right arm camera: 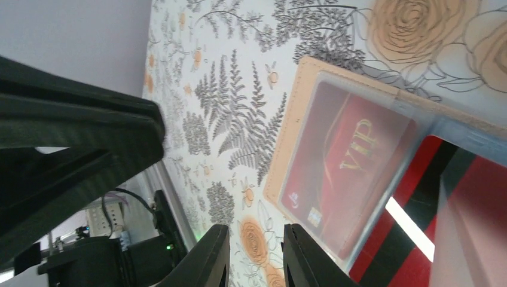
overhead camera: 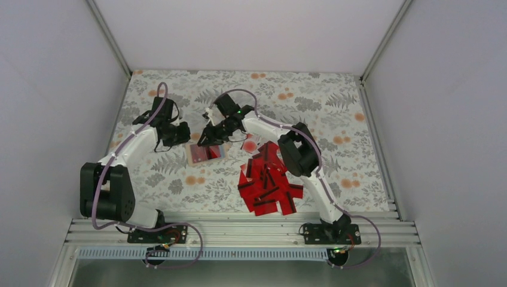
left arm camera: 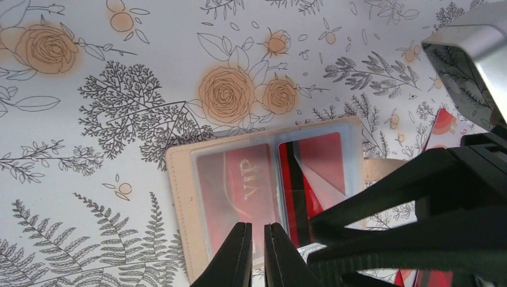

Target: Put the credit cards into the card holder

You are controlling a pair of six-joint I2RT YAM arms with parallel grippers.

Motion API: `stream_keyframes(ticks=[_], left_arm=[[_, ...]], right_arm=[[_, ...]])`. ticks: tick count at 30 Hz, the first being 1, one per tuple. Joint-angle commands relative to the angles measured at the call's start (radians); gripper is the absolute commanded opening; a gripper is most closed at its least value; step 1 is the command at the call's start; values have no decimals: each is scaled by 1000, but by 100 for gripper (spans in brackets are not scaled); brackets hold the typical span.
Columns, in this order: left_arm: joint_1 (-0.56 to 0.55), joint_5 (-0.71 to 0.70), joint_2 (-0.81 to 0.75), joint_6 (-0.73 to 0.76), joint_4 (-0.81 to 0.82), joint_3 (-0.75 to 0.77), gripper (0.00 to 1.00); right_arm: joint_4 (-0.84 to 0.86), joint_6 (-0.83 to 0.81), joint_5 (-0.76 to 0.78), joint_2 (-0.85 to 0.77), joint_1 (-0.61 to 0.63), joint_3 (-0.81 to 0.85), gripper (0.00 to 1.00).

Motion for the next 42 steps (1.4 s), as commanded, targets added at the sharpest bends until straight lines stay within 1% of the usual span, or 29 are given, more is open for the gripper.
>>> stream_keyframes(ticks=[1, 4, 8, 9, 12, 21, 29, 42], left_arm=[[10, 42, -29, 60, -4, -35, 8], [8, 128, -28, 92, 35, -63, 8], [6, 174, -6, 86, 79, -102, 7], [3, 187, 5, 85, 90, -107, 5], [-10, 208, 47, 84, 113, -115, 3], [-34, 200, 167, 95, 131, -78, 3], [-49, 209, 222, 107, 155, -79, 2], [-66, 214, 263, 102, 177, -65, 2]], right_arm=[[-64, -16, 98, -6, 12, 45, 25], [-93, -48, 164, -44, 0, -11, 27], [-56, -62, 195, -124, -36, -155, 31], [-49, -64, 198, -141, -44, -179, 32], [-40, -77, 194, -154, -62, -216, 32], [-36, -80, 181, -122, -75, -198, 32], [-17, -63, 146, -98, -75, -200, 32], [-32, -63, 164, -52, -76, -199, 31]])
